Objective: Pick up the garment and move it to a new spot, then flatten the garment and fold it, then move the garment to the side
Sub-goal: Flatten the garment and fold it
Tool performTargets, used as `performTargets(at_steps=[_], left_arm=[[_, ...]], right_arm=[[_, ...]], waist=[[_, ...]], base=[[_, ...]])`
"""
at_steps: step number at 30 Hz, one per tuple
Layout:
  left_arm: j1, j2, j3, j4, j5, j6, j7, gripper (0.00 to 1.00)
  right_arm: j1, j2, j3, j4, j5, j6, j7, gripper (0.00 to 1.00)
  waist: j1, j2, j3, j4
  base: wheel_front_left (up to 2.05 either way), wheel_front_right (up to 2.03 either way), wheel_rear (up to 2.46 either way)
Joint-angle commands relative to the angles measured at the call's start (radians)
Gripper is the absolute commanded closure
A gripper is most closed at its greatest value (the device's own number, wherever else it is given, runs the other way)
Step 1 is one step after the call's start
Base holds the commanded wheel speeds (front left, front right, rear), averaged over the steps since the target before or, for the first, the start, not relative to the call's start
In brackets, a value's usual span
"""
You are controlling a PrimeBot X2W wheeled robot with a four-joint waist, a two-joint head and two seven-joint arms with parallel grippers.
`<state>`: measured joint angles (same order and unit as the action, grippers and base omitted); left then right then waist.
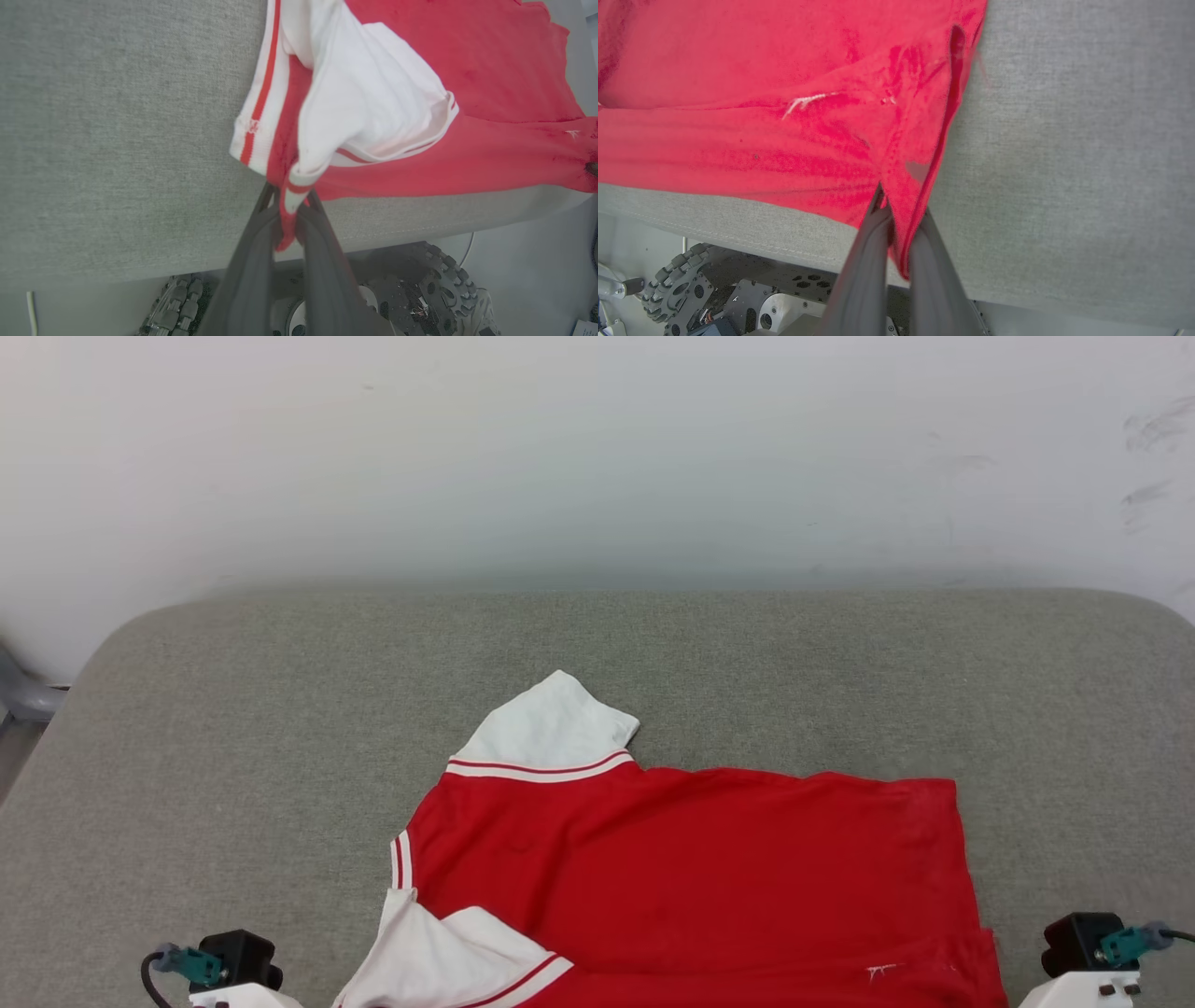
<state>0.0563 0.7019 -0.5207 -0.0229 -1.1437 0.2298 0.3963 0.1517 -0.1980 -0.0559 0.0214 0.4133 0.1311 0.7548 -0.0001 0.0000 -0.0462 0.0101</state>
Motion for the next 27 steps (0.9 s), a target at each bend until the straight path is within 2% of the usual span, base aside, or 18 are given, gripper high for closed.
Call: performTargets(at_steps=[1,3,4,5,6,7,9,15,19,23,27], left_arm=[[0.011,-0.011,-0.003,0.006,0.0,0.002,-0.01,1.0],[0.007,-0.025,-0.005,0.022,0.008,-0.004,-0.03,1.0],[0.005,-0.036,-0.013,0.033,0.004,-0.01,-0.026,0.86],[-0.004,-0.042,-0.015,0.043,0.011,-0.016,-0.033,0.54],[-0.015,-0.049,-0.014,0.053,0.014,-0.02,-0.043,0.13],[-0.021,-0.057,-0.019,0.064,0.014,-0.026,-0.044,0.0],[-0.034,-0.068,-0.022,0.083,0.027,-0.034,-0.057,0.0],[-0.088,-0.071,-0.031,0.096,0.112,-0.031,-0.133,0.0],[-0.136,-0.076,-0.02,0.092,0.193,-0.019,-0.231,0.0],[-0.188,-0.1,-0.013,0.094,0.271,-0.019,-0.343,0.0],[-0.249,-0.129,0.004,0.102,0.326,-0.023,-0.451,0.0]], right_arm=[[0.023,0.006,-0.008,-0.003,-0.011,-0.001,-0.002,1.0],[0.036,0.023,-0.013,0.001,-0.012,-0.001,-0.01,1.0],[0.045,0.029,-0.017,0.008,-0.016,-0.001,-0.013,0.73],[0.052,0.036,-0.019,0.013,-0.015,-0.001,-0.021,0.0],[0.055,0.04,-0.019,0.016,-0.017,-0.001,-0.038,0.0],[0.056,0.044,-0.018,0.016,-0.018,-0.001,-0.056,0.0],[0.06,0.049,-0.016,0.004,-0.03,-0.001,-0.114,0.0],[0.035,0.068,-0.033,-0.049,-0.082,-0.001,-0.379,0.0],[0.003,0.073,-0.046,-0.084,-0.164,-0.001,-0.527,0.0],[-0.026,0.095,-0.059,-0.114,-0.214,-0.001,-0.598,0.0],[-0.059,0.115,-0.066,-0.157,-0.237,-0.001,-0.616,0.0]], waist=[[0.0001,0.0,0.001,0.001],[0.0001,0.0,0.004,0.003],[0.0001,0.0,0.006,0.004],[0.0001,0.0,0.008,0.005],[0.0001,0.0,0.01,0.007],[0.0001,0.0,0.011,0.008],[0.0001,0.0,0.014,0.008],[0.0001,0.0,0.016,0.002],[0.0001,0.0,0.019,-0.008],[0.0001,0.0,0.028,-0.02],[0.0001,0.0,0.062,-0.038]], base=[[0.0,0.0,0.0],[0.0,0.0,0.0],[0.0,0.0,0.0],[0.0,0.0,0.0],[0.0,0.0,0.0],[0.0,0.0,0.0],[0.0,0.0,0.0],[0.0,0.0,0.0],[0.0,0.0,0.0],[0.0,0.0,0.0],[0.0,0.0,0.0]])
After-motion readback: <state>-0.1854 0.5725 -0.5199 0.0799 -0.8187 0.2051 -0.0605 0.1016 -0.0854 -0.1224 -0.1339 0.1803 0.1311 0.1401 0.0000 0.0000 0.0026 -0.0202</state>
